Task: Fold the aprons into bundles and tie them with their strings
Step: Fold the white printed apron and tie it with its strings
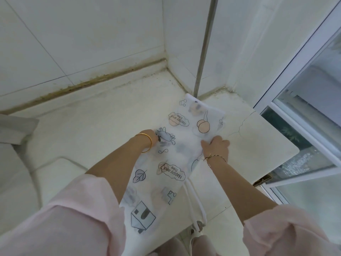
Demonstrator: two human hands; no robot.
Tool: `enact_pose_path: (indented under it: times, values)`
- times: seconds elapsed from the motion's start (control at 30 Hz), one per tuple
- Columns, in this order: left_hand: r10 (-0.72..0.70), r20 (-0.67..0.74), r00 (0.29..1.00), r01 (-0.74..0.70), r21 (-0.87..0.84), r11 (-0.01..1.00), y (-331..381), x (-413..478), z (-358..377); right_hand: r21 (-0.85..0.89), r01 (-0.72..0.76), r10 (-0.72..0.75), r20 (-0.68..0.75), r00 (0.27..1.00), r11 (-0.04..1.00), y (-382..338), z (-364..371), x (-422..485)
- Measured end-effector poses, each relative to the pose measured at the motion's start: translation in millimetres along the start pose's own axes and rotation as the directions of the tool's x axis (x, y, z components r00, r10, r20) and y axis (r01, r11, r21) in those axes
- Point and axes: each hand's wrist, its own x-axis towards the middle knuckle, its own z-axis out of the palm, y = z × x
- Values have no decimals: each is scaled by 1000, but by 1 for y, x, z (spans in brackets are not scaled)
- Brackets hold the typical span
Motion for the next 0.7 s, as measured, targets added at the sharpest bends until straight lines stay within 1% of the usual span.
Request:
enact_pose_path:
  times: [0.07, 0.1, 0.13, 0.17, 0.2, 0.23, 0.27, 0.3, 0.33, 0.37, 0.4, 0.43, 0.5, 0.53, 0.57, 0.6, 0.63, 0.7]
  values:
    - [-90, 44, 995, 89, 11, 996, -12, -7, -4, -50, 107, -104, 63, 993, 993, -14, 11, -4]
    - [-148, 100, 984, 150, -8, 989, -22, -10, -5, -58, 172, -166, 96, 981, 983, -23, 18, -7]
    - [-184, 180, 966, 197, -56, 979, -32, -13, -6, -60, 227, -219, 115, 969, 972, -32, 24, -8]
    - [-231, 277, 933, 278, -142, 950, -44, -20, -8, -70, 276, -265, 133, 955, 959, -43, 31, -9]
    - [-253, 374, 892, 353, -227, 908, -53, -27, -10, -89, 321, -306, 150, 940, 943, -51, 36, -8]
    - [-243, 444, 863, 392, -282, 876, -61, -30, -10, -104, 350, -331, 168, 929, 931, -58, 39, -5]
    - [-237, 474, 848, 420, -329, 846, -72, -34, -11, -111, 389, -364, 196, 911, 914, -67, 44, -1]
    - [-229, 471, 852, 443, -413, 796, -83, -35, -12, -111, 426, -395, 226, 890, 898, -80, 51, 3]
    - [-220, 441, 870, 449, -526, 722, -87, -34, -10, -95, 442, -411, 237, 880, 892, -86, 52, 9]
    - [-229, 387, 893, 441, -659, 609, -91, -31, -10, -75, 448, -419, 248, 873, 891, -94, 54, 11]
    - [-243, 308, 920, 391, -761, 517, -96, -26, -12, -62, 473, -444, 258, 858, 879, -106, 61, 14]
    - [-279, 201, 939, 320, -807, 496, -100, -20, -14, -47, 489, -460, 272, 845, 871, -115, 67, 18]
    - [-331, -31, 943, 191, -765, 615, -103, -8, -18, -2, 492, -469, 298, 831, 871, -125, 76, 25]
    - [-337, -135, 932, 130, -743, 657, -107, 0, -22, 24, 489, -470, 319, 823, 872, -134, 82, 29]
    - [-338, -188, 922, 92, -742, 664, -109, 5, -25, 53, 459, -448, 341, 827, 887, -140, 85, 29]
    - [-333, -216, 918, 72, -735, 675, -110, 9, -30, 84, 438, -438, 351, 827, 895, -148, 89, 32]
    - [-340, -224, 913, 89, -704, 704, -112, 15, -33, 120, 417, -431, 362, 827, 901, -156, 91, 33]
    - [-318, -158, 935, 173, -580, 796, -113, 19, -37, 173, 394, -430, 350, 832, 903, -167, 93, 37]
